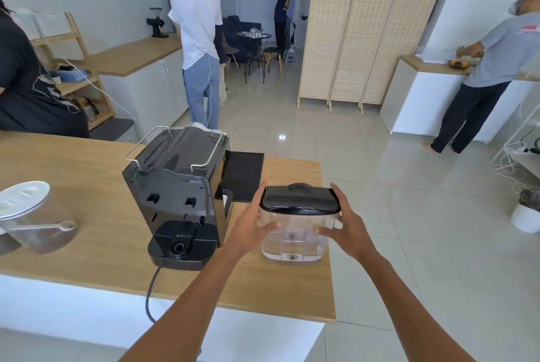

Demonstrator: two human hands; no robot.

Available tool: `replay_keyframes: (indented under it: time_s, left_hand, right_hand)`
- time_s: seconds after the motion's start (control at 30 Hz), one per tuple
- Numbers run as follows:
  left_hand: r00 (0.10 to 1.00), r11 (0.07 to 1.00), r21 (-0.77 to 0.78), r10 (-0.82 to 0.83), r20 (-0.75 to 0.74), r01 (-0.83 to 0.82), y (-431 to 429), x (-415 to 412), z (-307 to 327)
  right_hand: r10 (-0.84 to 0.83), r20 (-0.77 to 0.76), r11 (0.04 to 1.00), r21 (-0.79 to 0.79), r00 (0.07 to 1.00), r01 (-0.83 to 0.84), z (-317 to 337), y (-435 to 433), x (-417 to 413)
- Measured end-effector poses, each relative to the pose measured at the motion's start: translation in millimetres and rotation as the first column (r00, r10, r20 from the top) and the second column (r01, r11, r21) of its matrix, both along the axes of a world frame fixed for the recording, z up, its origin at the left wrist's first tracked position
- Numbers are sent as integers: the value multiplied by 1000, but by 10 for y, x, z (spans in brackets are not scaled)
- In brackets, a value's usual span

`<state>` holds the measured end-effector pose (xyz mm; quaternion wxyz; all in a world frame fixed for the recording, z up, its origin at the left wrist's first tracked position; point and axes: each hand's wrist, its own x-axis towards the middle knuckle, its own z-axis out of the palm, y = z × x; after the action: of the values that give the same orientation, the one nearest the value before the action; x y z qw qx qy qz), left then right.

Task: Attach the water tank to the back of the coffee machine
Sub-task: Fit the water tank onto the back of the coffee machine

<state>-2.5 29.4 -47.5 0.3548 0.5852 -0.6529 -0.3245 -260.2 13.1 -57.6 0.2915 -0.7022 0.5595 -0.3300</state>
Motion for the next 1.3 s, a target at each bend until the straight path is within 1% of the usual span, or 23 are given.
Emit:
replay_keyframes:
  time_s: [0.07, 0.17, 0.23, 0.33, 0.37, 0.47, 0.57, 0.63, 0.73, 0.97, 1.2, 1.3]
  left_hand:
    - [1000, 1000, -13, -19, -1, 19, 8, 41, -51]
    - [999, 1000, -27, -11, -51, 9, 78, 162, -98]
    - [993, 999, -48, -6, -115, 0, 174, 256, -84]
    - [965, 995, -92, 0, -261, -25, 387, 405, 11]
    - [960, 993, -110, 8, -281, -40, 465, 458, 68]
    - [956, 982, -169, 30, -293, -82, 696, 638, 263]
    - [954, 978, -167, 76, -290, -128, 864, 892, 399]
    - [955, 967, -199, 99, -280, -158, 928, 1098, 412]
    - [941, 956, -222, 117, -318, -194, 957, 1429, 409]
    - [941, 948, -281, 47, -334, -147, 931, 2185, 507]
    - [959, 944, -286, 81, -272, -161, 715, 2670, 536]
    - [956, 943, -294, 71, -283, -157, 581, 2785, 471]
  right_hand:
    - [4, 25, 1000, -21, 1000, -3, -13, 13, 8]
    - [14, 45, 998, -57, 999, -12, -9, 86, 61]
    - [23, 67, 998, -64, 997, -19, 56, 170, 137]
    - [50, 124, 996, -84, 991, -40, 216, 334, 269]
    - [57, 147, 996, -83, 988, -45, 280, 389, 320]
    - [72, 164, 996, -72, 984, -60, 467, 539, 511]
    - [84, 129, 994, -86, 988, -73, 653, 676, 803]
    - [86, 98, 991, -108, 992, -75, 744, 762, 1035]
    - [67, 97, 991, -122, 993, -55, 808, 834, 1401]
    - [17, 119, 992, -128, 993, -1, 773, 812, 2253]
    - [-59, 123, 986, -151, 991, 77, 743, 699, 2888]
    - [-79, 150, 983, -155, 986, 102, 745, 646, 3046]
